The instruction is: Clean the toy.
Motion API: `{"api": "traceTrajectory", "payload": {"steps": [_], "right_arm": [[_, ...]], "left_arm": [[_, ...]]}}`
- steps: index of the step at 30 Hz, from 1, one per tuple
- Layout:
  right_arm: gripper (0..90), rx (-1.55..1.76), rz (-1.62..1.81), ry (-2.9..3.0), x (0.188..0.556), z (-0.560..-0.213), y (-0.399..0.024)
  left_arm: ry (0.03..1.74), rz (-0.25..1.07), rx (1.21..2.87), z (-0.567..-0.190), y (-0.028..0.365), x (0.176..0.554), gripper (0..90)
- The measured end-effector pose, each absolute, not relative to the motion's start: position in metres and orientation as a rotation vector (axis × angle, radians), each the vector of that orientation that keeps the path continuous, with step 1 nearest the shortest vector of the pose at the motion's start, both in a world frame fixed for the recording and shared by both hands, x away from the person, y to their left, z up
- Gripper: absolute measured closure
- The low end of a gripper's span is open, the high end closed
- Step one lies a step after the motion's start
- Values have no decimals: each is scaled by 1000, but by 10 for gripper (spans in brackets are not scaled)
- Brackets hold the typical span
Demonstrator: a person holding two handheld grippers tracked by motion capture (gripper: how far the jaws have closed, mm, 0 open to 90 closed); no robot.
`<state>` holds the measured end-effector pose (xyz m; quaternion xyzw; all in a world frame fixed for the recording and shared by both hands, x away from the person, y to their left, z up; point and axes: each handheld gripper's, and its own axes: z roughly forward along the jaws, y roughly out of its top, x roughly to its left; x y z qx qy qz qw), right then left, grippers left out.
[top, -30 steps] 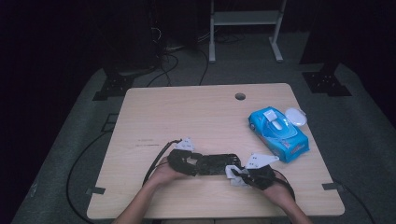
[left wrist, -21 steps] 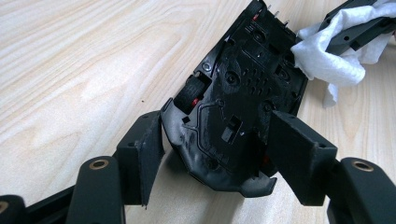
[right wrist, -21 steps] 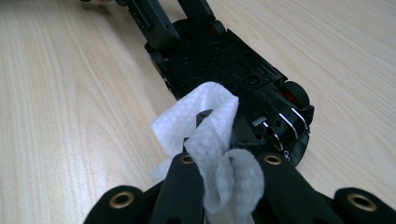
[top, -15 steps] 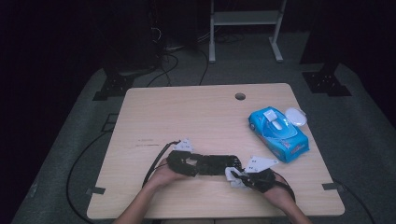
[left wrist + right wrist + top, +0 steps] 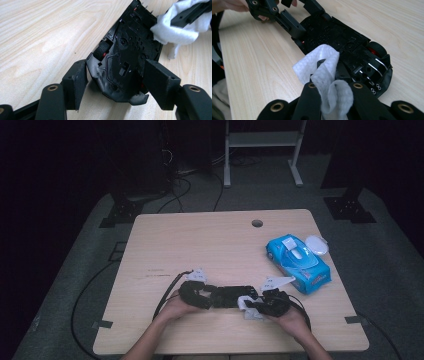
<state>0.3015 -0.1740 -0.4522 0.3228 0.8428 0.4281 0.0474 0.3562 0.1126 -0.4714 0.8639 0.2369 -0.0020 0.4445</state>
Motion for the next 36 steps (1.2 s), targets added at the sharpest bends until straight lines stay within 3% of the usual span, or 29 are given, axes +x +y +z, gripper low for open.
{"api": "traceTrajectory", "payload": {"steps": [11, 16, 20, 29, 36], "right_arm": [[854, 862, 1331, 2553, 292, -459, -175], [856, 820, 1331, 2541, 289, -461, -174], [858, 788, 1336, 2529, 288, -463, -174], [858, 738, 1347, 2500, 283, -466, -175], [859, 690, 1356, 2481, 278, -469, -175]], "left_arm": [[641, -66, 2137, -475, 110, 362, 242], [646, -107, 2133, -477, 109, 365, 247], [605, -133, 2139, -476, 103, 364, 309], [561, -37, 2156, -473, 101, 355, 313], [552, -50, 2144, -473, 103, 354, 333]]}}
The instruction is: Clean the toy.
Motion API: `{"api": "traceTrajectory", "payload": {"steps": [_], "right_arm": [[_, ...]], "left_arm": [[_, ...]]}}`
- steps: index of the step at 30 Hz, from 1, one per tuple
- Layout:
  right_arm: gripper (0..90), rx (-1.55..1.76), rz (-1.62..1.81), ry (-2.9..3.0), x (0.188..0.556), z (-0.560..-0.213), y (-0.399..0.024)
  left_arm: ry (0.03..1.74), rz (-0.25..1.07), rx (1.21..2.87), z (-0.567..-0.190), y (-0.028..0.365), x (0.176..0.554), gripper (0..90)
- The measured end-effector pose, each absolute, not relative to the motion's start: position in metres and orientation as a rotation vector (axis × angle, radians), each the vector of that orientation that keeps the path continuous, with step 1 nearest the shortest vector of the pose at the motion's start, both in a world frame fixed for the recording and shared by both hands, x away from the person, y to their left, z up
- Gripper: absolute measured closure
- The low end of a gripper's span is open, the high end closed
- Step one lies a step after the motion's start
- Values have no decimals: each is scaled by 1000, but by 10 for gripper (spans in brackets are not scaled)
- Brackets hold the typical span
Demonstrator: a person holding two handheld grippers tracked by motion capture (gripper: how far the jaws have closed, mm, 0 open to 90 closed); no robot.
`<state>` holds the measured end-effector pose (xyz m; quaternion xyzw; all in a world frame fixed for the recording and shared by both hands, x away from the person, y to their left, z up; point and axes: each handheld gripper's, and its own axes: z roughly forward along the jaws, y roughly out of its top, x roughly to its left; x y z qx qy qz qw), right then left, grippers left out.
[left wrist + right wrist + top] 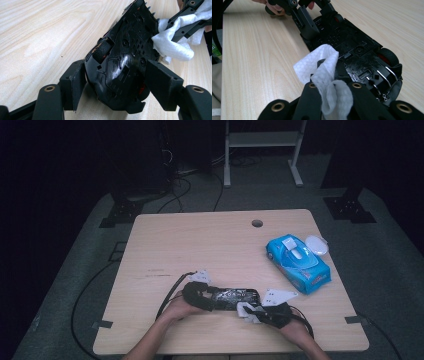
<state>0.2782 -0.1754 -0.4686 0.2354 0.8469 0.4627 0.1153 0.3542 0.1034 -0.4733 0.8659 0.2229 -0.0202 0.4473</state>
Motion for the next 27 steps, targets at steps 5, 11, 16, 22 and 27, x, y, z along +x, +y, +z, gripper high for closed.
{"api": "traceTrajectory", "payload": {"steps": [5, 11, 16, 22, 27], "right_arm": [[859, 641, 1360, 2503, 275, -471, -176], [858, 648, 1188, 2577, 275, -479, -172], [857, 649, 1188, 2574, 276, -475, -173], [857, 652, 1230, 2552, 273, -466, -173], [855, 724, 1342, 2480, 275, -445, -176]], "left_arm": [[525, -47, 2084, -468, 111, 352, 471], [471, -9, 2151, -474, 102, 349, 495], [410, 64, 2131, -466, 95, 348, 454], [351, 93, 2157, -465, 89, 345, 501], [285, 141, 2176, -465, 91, 339, 632]]}}
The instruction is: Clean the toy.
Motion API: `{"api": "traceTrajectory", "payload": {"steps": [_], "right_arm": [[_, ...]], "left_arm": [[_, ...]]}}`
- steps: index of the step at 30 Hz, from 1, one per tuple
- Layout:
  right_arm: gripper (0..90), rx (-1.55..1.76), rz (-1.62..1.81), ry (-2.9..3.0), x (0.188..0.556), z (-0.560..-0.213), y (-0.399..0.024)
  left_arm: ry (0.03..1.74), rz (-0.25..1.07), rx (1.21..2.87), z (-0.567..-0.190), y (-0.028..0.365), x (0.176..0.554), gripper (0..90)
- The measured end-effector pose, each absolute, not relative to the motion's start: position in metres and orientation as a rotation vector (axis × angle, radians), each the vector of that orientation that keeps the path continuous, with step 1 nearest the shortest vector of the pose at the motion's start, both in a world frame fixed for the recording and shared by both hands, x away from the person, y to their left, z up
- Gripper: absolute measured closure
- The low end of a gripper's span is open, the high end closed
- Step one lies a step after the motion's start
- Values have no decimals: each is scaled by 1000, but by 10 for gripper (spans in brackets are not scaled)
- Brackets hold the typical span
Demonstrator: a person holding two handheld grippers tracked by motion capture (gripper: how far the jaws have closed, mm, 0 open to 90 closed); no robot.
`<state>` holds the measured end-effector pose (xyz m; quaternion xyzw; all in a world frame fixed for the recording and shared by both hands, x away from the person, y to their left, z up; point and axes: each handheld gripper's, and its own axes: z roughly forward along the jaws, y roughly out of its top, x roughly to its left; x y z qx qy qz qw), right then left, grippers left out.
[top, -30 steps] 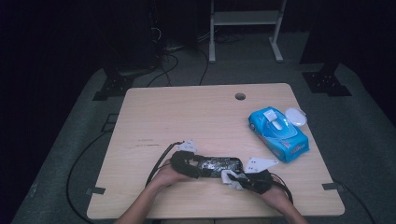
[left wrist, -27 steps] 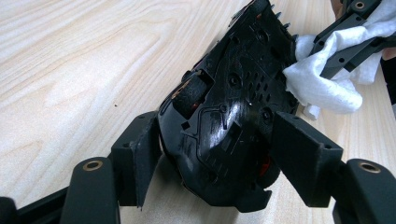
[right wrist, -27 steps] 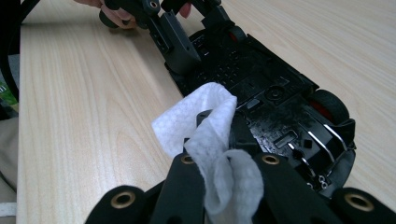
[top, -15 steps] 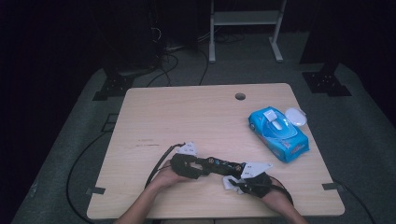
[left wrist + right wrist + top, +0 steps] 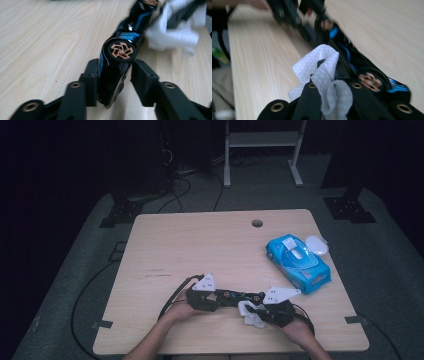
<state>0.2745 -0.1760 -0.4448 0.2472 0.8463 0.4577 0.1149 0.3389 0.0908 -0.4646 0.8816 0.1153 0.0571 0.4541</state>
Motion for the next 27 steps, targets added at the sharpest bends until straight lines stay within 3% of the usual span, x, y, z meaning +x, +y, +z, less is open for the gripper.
{"api": "traceTrajectory", "payload": {"steps": [5, 12, 21, 27], "right_arm": [[852, 738, 1374, 2436, 282, -424, -161], [851, 772, 1252, 2446, 306, -417, -118], [852, 876, 1178, 2403, 313, -422, -135], [852, 805, 1220, 2432, 309, -421, -111]], "left_arm": [[277, 169, 2178, -465, 93, 339, 694], [241, 205, 2185, -465, 95, 336, 704], [247, 215, 2185, -465, 98, 336, 704], [270, 202, 2181, -465, 103, 337, 704]]}}
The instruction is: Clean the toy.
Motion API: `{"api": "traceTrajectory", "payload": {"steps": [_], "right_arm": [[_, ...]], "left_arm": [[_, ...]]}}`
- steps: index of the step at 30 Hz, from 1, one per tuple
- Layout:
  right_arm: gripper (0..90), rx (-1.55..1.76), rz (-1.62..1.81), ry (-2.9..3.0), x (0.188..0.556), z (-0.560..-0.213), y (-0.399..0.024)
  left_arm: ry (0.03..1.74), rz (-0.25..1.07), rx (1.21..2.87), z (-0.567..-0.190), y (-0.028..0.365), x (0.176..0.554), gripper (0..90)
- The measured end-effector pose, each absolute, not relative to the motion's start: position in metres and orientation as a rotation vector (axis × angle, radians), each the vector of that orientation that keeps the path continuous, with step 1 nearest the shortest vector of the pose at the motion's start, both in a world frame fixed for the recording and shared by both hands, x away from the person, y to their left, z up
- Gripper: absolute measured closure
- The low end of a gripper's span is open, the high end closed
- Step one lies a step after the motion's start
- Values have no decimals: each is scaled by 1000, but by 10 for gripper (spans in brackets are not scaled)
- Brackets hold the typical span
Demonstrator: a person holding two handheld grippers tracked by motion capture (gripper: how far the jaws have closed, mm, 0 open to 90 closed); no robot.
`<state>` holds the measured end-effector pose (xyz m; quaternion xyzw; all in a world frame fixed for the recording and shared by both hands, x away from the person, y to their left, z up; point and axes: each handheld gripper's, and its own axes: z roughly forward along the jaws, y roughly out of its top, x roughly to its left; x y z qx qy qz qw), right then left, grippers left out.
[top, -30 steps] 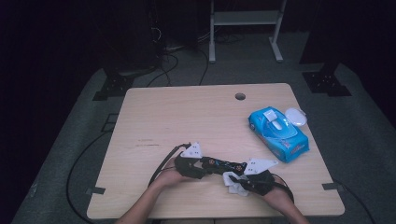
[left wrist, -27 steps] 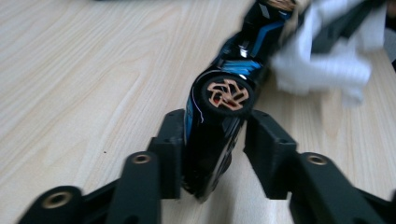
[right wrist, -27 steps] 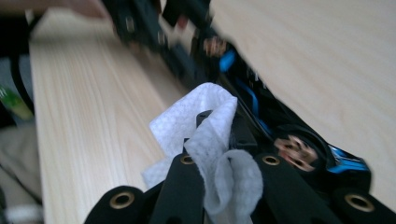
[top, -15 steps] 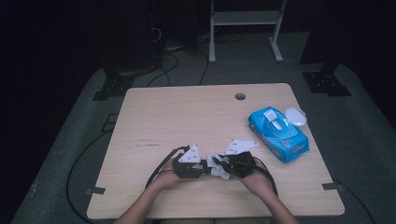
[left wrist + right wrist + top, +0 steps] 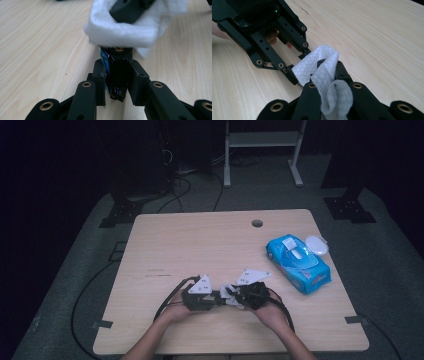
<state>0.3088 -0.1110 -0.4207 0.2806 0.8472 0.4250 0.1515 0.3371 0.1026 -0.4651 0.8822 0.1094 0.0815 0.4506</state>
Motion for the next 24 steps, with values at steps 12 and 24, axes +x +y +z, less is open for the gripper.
{"api": "traceTrajectory", "payload": {"steps": [12, 24], "right_arm": [[852, 790, 1198, 2412, 307, -421, -108], [852, 921, 1140, 2337, 312, -421, -144]], "left_arm": [[266, 206, 2188, -465, 103, 338, 705], [272, 202, 2188, -465, 105, 338, 706]]}}
